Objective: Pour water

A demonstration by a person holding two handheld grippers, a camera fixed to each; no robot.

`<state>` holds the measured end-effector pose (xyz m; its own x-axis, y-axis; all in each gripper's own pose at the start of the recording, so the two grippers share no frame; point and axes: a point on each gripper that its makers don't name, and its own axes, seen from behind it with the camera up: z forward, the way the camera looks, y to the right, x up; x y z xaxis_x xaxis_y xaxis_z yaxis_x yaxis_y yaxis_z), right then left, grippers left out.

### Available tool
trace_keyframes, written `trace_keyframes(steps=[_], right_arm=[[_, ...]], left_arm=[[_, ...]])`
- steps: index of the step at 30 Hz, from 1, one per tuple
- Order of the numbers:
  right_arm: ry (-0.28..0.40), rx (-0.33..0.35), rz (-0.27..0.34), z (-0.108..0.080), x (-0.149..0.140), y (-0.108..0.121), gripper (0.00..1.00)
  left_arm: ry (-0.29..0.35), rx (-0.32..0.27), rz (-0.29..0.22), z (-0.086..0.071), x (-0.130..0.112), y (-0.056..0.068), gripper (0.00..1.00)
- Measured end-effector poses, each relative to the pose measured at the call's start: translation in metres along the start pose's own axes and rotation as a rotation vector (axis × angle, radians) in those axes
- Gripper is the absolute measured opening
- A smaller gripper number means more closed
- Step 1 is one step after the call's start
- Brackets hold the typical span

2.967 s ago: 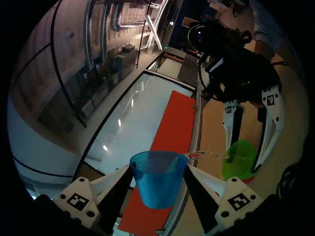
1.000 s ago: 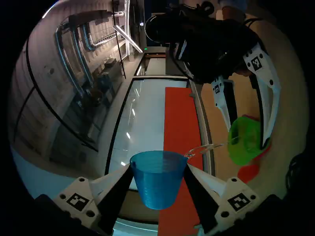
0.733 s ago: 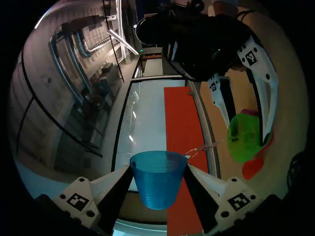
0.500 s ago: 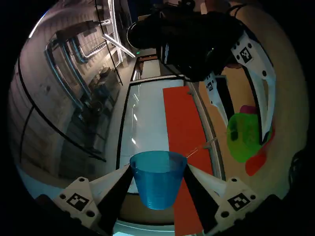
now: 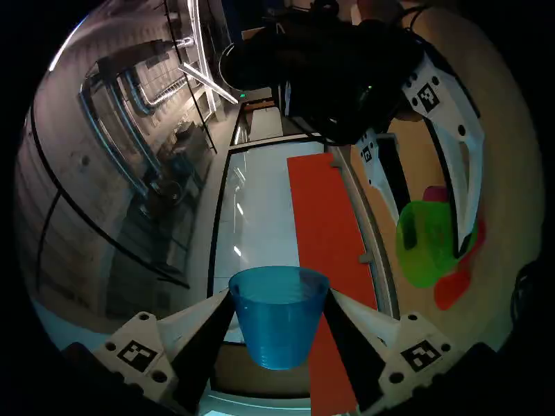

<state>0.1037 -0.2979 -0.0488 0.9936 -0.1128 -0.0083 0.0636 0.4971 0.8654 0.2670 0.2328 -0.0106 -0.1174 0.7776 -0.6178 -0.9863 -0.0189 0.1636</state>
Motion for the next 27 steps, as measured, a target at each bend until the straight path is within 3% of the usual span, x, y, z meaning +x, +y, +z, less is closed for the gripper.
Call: trace_keyframes(steps=[4,10,19,27], right_arm=[[0.002,0.0,0.001,0.0,0.001,0.0,0.89],[0.003,-0.002,-0.002,-0.001,0.001,0.001,0.89],[0.008,-0.007,-0.002,-0.002,0.003,0.004,0.89],[0.01,-0.01,-0.003,-0.002,0.004,0.003,0.89]], left_arm=[[-0.008,-0.006,-0.075,0.001,-0.005,0.001,0.86],[-0.02,-0.011,-0.26,0.004,-0.014,-0.001,0.86],[-0.021,-0.033,-0.604,0.005,-0.021,-0.001,0.86],[-0.034,-0.055,-0.959,0.008,-0.03,0.001,0.86]])
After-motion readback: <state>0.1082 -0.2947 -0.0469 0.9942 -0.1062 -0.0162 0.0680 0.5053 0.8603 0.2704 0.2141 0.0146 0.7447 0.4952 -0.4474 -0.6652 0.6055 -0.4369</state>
